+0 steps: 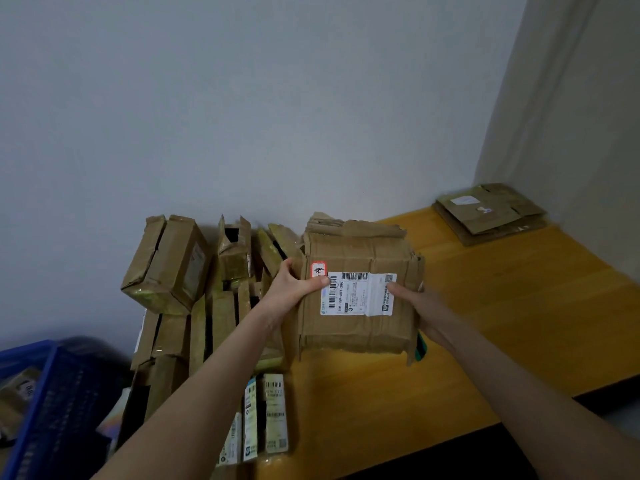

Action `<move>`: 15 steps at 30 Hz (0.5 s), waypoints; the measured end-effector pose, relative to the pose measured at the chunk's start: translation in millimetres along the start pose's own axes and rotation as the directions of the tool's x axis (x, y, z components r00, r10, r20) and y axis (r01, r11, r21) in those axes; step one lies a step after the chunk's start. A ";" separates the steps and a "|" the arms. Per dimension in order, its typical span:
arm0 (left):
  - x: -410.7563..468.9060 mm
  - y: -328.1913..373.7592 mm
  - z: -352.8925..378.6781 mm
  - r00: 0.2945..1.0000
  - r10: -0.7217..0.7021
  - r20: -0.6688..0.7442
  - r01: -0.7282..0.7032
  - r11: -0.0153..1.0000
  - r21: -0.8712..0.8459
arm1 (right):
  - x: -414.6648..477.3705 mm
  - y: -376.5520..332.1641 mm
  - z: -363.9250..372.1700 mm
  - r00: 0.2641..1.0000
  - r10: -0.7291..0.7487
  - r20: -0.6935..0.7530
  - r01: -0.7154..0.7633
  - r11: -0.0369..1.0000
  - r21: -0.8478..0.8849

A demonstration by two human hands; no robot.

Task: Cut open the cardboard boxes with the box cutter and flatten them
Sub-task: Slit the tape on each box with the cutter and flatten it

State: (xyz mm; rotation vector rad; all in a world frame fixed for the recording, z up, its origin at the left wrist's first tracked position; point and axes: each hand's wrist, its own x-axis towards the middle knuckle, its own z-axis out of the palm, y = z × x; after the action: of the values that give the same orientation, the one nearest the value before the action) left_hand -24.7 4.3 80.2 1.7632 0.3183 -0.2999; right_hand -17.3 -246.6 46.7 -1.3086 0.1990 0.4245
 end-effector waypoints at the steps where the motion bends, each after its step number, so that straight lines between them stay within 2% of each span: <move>1: 0.9 -1.8 1.6 0.999 0.000 -0.034 0.001 1.000 0.013 | 1.2 0.6 -0.5 1.000 0.004 -0.010 -0.004 1.000 -0.001; 4: 2.7 -4.3 4.8 0.990 0.008 -0.139 -0.002 0.999 0.040 | 3.6 3.9 -1.9 1.000 0.021 -0.023 -0.022 1.000 -0.022; 9: 4.3 -5.4 -1.3 0.994 -0.092 -0.063 0.096 0.992 0.077 | 9.1 10.0 -7.9 0.996 0.076 -0.051 -0.076 0.997 -0.013; 15: 8.6 -7.7 1.2 0.984 -0.103 -0.148 0.116 0.990 0.082 | 15.3 17.8 -7.9 0.987 0.136 -0.084 -0.138 0.990 -0.022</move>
State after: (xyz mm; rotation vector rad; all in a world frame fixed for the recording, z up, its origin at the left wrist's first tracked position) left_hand -19.5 5.2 69.8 1.8643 0.5135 -0.2698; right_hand -10.0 -247.8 23.1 -1.3455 0.3551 0.4917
